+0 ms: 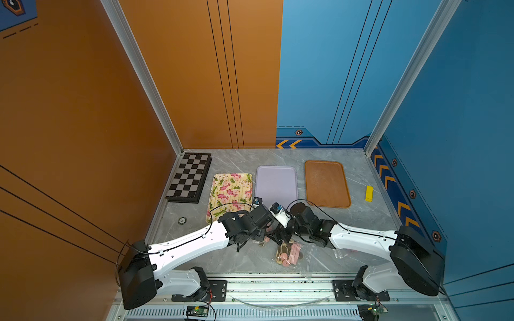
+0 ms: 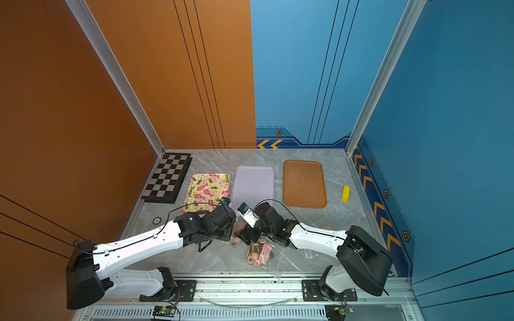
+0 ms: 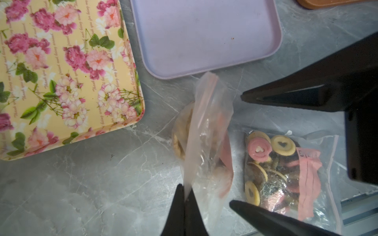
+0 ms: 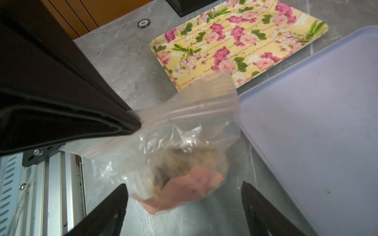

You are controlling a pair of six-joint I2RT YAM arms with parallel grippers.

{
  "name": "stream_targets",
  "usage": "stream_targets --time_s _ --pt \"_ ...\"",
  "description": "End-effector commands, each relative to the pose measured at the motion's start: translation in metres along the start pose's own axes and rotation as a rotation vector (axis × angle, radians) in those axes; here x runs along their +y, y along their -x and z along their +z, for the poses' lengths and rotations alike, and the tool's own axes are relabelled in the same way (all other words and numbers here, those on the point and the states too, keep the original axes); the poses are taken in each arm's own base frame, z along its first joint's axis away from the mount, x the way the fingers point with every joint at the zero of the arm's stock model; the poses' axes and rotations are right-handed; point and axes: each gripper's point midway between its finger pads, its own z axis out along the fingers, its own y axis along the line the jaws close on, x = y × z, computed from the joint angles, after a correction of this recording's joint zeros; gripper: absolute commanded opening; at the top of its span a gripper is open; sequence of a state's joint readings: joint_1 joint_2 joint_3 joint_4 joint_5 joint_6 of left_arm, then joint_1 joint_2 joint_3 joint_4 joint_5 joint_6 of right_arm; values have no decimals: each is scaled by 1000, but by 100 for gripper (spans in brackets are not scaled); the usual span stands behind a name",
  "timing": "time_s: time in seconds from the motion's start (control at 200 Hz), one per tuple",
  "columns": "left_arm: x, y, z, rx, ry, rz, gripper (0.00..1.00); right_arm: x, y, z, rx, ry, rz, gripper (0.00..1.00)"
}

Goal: Pour cookies out of the ziploc bag
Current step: Open the ziploc bag at the center of the board.

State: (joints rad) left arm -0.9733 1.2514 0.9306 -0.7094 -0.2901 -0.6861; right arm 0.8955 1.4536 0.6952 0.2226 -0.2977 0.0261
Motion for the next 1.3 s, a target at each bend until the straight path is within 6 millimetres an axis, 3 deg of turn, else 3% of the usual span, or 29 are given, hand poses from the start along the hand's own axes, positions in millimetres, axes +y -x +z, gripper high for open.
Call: stream_targets --time_s 0.0,0.24,0.38,0.586,0.826,0.991,1.296 --pt "2 1 -2 -17 -18 -16 0 9 27 3 -77 54 -3 88" --pt "13 4 -7 -62 14 -50 0 8 24 12 -49 67 10 88" --pt "21 7 -10 -98 40 -75 0 14 21 16 -23 82 15 83" --pt "25 6 -10 -114 52 -102 0 13 20 8 -28 8 -24 84" --pt "22 7 -12 -127 51 -106 0 27 24 3 -19 10 -65 81" --pt "18 8 -15 -141 21 -110 0 32 17 9 -3 30 -64 65" --pt "5 -1 -11 -119 -69 -108 0 25 29 27 -24 39 -34 71"
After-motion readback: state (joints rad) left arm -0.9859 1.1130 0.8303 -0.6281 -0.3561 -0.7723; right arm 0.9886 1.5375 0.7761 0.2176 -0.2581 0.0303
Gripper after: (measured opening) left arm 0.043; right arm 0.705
